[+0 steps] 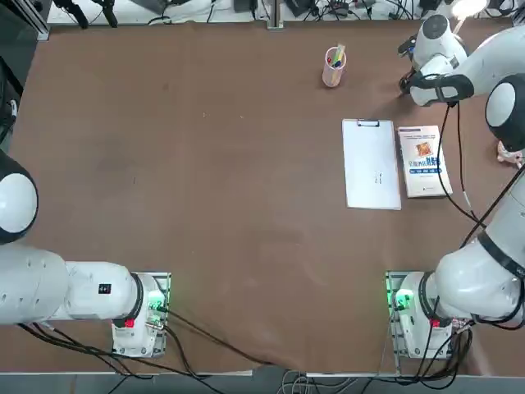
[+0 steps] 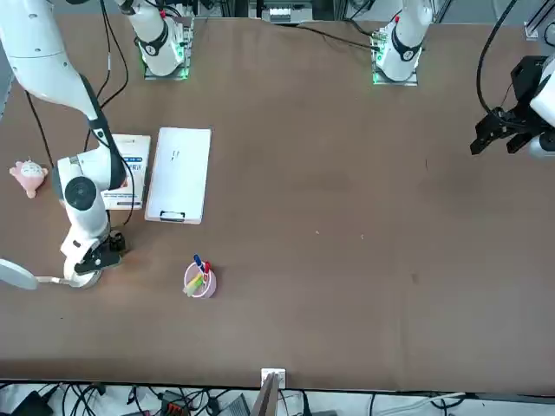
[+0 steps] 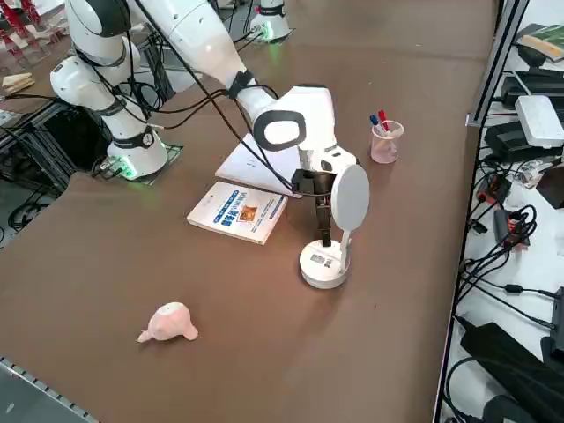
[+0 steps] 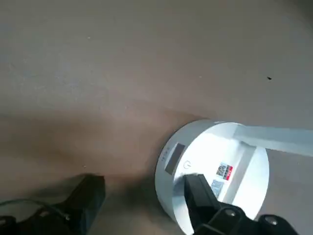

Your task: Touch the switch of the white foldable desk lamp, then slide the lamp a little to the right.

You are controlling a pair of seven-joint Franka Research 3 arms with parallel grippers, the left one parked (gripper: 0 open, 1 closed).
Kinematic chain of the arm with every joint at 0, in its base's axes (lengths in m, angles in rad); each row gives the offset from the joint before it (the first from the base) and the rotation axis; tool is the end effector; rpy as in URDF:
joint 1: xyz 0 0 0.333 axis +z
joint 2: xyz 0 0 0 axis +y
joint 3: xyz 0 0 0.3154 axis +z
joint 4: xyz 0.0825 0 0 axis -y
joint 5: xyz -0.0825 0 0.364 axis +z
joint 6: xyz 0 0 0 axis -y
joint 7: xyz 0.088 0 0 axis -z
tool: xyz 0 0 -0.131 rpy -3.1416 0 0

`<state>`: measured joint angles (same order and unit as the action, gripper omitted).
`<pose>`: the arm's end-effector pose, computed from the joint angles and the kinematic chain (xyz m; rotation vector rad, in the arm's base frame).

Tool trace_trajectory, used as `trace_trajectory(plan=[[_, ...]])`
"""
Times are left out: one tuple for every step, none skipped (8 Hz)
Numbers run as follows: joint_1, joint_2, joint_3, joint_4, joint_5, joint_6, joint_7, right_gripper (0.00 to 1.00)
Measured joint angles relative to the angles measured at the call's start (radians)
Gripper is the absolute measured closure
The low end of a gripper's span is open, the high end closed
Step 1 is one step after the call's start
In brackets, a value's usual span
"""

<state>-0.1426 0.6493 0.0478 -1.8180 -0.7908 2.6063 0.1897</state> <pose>0.6490 -0.0574 0.1829 2.6797 0.4942 0.2166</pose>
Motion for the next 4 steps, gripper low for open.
trace_trajectory(plan=[[0.000,0.000,0.000,0.000,0.000,0.000,0.000,0.01],[-0.001,0.000,0.000,0.000,0.000,0.000,0.000,0.01],[-0.002,0.000,0.000,0.000,0.000,0.001,0.000,0.01],[-0.003,0.000,0.000,0.000,-0.003,0.002,0.000,0.01]])
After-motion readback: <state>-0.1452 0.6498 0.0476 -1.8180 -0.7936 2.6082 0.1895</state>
